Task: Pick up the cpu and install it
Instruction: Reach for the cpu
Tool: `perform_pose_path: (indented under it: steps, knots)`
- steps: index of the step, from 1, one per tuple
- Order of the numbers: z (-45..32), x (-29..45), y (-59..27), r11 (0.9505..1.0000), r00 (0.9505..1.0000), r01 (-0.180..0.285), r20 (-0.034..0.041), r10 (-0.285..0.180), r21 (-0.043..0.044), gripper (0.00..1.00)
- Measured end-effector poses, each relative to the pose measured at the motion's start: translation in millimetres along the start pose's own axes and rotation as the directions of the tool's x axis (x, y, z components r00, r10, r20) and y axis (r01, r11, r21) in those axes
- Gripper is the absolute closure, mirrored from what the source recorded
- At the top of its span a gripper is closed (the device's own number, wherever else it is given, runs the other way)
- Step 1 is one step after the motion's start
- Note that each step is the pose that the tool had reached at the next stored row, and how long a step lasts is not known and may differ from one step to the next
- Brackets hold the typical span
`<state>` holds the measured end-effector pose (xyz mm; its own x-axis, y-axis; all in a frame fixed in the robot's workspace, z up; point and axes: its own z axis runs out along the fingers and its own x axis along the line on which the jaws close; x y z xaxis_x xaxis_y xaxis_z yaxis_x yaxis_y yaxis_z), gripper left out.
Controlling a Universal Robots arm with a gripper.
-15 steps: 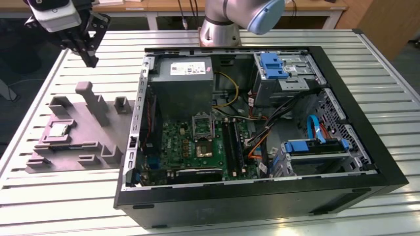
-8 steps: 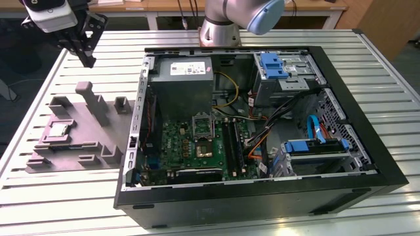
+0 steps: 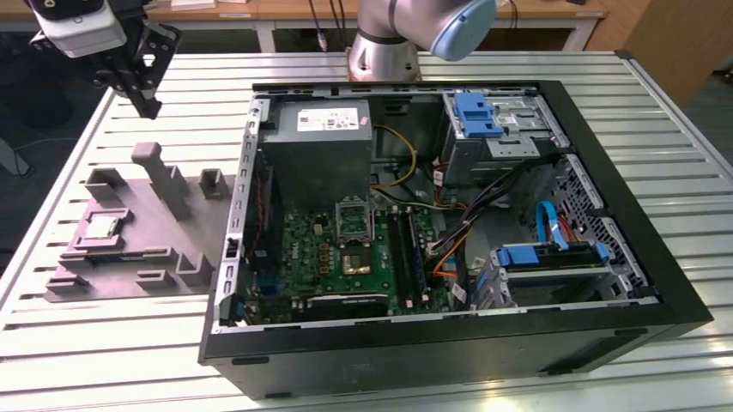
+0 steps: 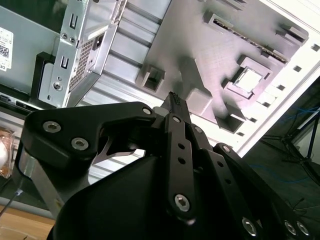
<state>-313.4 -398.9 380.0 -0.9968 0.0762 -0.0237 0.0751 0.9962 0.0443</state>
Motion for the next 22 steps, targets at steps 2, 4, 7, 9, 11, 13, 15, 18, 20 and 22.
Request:
perform_pose_path:
  steps: [2,4,7,9,11,13,15,18,20,22]
  knots:
    - [0.0,1.5,-0.1,1.0,1.0,0.0,0.0,0.0,0.0,0.89]
    - [0.1,3.3,-0.3,1.0,1.0,0.0,-0.0001,0.0,0.0,0.89]
    - [0.2,5.9,-0.5,1.0,1.0,0.0,0.0,0.0,0.0,0.89]
    - [0.3,7.5,-0.6,1.0,1.0,0.0,0.0,0.0,0.0,0.89]
    - [0.4,9.1,-0.7,1.0,1.0,0.0,0.0,0.0,0.0,0.89]
    - [0.4,10.7,-0.8,1.0,1.0,0.0,0.0,0.0,0.0,0.89]
    - [0.5,12.3,-1.0,1.0,1.0,0.0,0.0,0.0,0.0,0.89]
    - [0.5,14.2,-1.1,1.0,1.0,0.0,0.0,0.0,0.0,0.89]
    - [0.6,15.7,-1.2,1.0,1.0,0.0,0.0,0.0,0.0,0.89]
    - [0.6,17.5,-1.4,1.0,1.0,0.0,0.0,0.0,0.0,0.89]
